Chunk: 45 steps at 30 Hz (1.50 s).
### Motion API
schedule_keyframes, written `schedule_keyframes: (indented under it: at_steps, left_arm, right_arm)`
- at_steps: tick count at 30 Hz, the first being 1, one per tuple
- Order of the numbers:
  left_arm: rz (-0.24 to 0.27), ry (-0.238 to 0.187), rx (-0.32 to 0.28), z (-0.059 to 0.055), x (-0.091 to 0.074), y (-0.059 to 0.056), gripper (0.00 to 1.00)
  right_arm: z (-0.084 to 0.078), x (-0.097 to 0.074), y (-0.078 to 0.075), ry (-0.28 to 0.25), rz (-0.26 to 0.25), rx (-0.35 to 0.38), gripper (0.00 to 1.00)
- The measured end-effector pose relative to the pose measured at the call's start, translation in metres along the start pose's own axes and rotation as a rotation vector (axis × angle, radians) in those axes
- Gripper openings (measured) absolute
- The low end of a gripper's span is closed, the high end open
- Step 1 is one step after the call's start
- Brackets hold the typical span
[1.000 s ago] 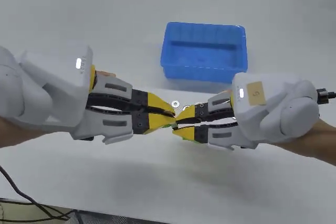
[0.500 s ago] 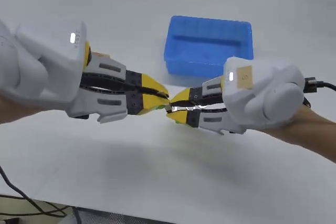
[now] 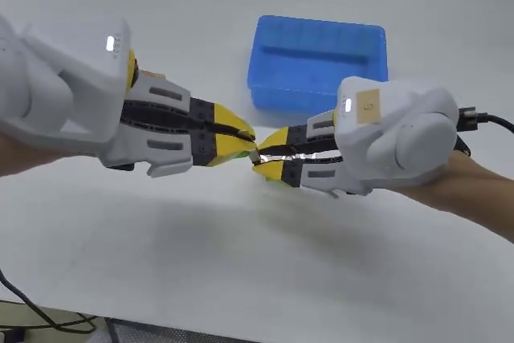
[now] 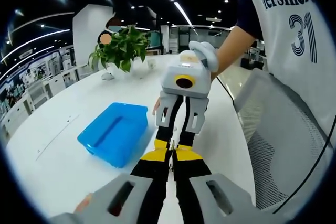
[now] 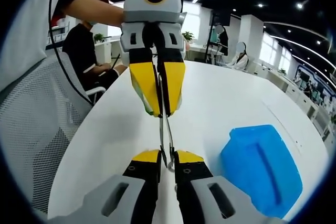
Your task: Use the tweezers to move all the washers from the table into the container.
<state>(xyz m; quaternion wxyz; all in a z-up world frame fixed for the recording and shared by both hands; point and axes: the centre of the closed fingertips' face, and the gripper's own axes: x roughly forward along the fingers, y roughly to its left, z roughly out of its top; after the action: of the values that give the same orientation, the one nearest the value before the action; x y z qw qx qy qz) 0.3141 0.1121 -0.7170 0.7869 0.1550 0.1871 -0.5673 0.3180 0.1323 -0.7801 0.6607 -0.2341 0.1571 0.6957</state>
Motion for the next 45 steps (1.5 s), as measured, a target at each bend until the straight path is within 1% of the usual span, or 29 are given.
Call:
schedule_keyframes:
  at_steps: [3, 5, 7, 8, 13, 15, 17, 19, 20, 21, 26, 30, 32, 33, 34, 35, 39, 42, 45]
  left_arm:
    - [-0.002, -0.001, -0.005, -0.001, 0.001, 0.0, 0.06]
    - [-0.001, -0.008, -0.011, 0.0, 0.001, 0.002, 0.06]
    - [-0.001, 0.002, -0.007, -0.002, 0.002, 0.002, 0.06]
    - [0.001, -0.004, -0.01, -0.001, 0.002, 0.003, 0.06]
    - [-0.01, -0.006, -0.029, 0.001, 0.003, 0.003, 0.06]
    - [-0.014, -0.004, -0.038, 0.001, 0.003, 0.004, 0.06]
    - [-0.02, -0.002, -0.049, 0.0, 0.003, 0.005, 0.06]
    - [-0.028, 0.003, -0.063, 0.0, 0.002, 0.006, 0.06]
    - [-0.03, 0.006, -0.06, 0.0, 0.002, 0.007, 0.06]
    - [-0.04, 0.013, -0.065, 0.0, 0.002, 0.007, 0.06]
    - [-0.059, 0.03, -0.083, 0.0, 0.003, 0.009, 0.06]
    - [-0.057, 0.029, -0.091, 0.004, 0.008, 0.007, 0.06]
    - [-0.057, 0.03, -0.095, 0.007, 0.01, 0.005, 0.06]
    - [-0.059, 0.033, -0.1, 0.007, 0.01, 0.003, 0.06]
    - [-0.066, 0.04, -0.093, 0.008, 0.011, 0.0, 0.06]
    - [-0.069, 0.043, -0.082, 0.009, 0.011, -0.001, 0.06]
    - [-0.074, 0.044, -0.078, 0.014, 0.007, -0.002, 0.06]
    - [-0.079, 0.044, -0.063, 0.023, 0.006, -0.005, 0.06]
    - [-0.086, 0.041, -0.046, 0.034, 0.003, -0.006, 0.06]
  right_arm:
    - [-0.002, 0.0, 0.0, 0.006, 0.002, -0.007, 0.11]
    - [-0.002, 0.0, 0.0, 0.003, 0.002, 0.002, 0.11]
    - [-0.004, 0.0, -0.002, 0.01, -0.001, 0.003, 0.11]
    - [-0.004, 0.0, -0.002, 0.009, 0.0, 0.006, 0.11]
    - [-0.005, 0.0, -0.002, 0.009, 0.003, 0.014, 0.11]
    - [-0.004, 0.0, -0.003, 0.003, 0.008, 0.03, 0.11]
    - [-0.002, 0.001, -0.002, -0.008, 0.015, 0.031, 0.12]
    - [-0.002, 0.002, -0.002, -0.004, 0.023, 0.009, 0.12]
    - [-0.002, 0.002, -0.002, 0.002, 0.025, 0.006, 0.12]
    - [-0.003, 0.002, -0.003, 0.005, 0.025, 0.0, 0.11]
    - [-0.004, 0.002, -0.004, 0.02, 0.039, 0.013, 0.1]
    - [-0.005, 0.002, -0.005, 0.026, 0.041, 0.013, 0.09]
    - [-0.005, 0.001, -0.004, 0.032, 0.04, -0.002, 0.09]
    - [-0.005, 0.001, -0.004, 0.038, 0.04, -0.021, 0.09]
    - [-0.006, 0.0, -0.004, 0.048, 0.036, -0.048, 0.09]
    - [-0.005, 0.0, -0.003, 0.048, 0.036, -0.047, 0.09]
    - [0.0, -0.003, -0.001, 0.046, 0.032, -0.056, 0.09]
    - [0.006, -0.009, -0.002, 0.038, 0.022, -0.056, 0.09]
    - [0.016, -0.015, -0.002, 0.027, 0.014, -0.07, 0.09]
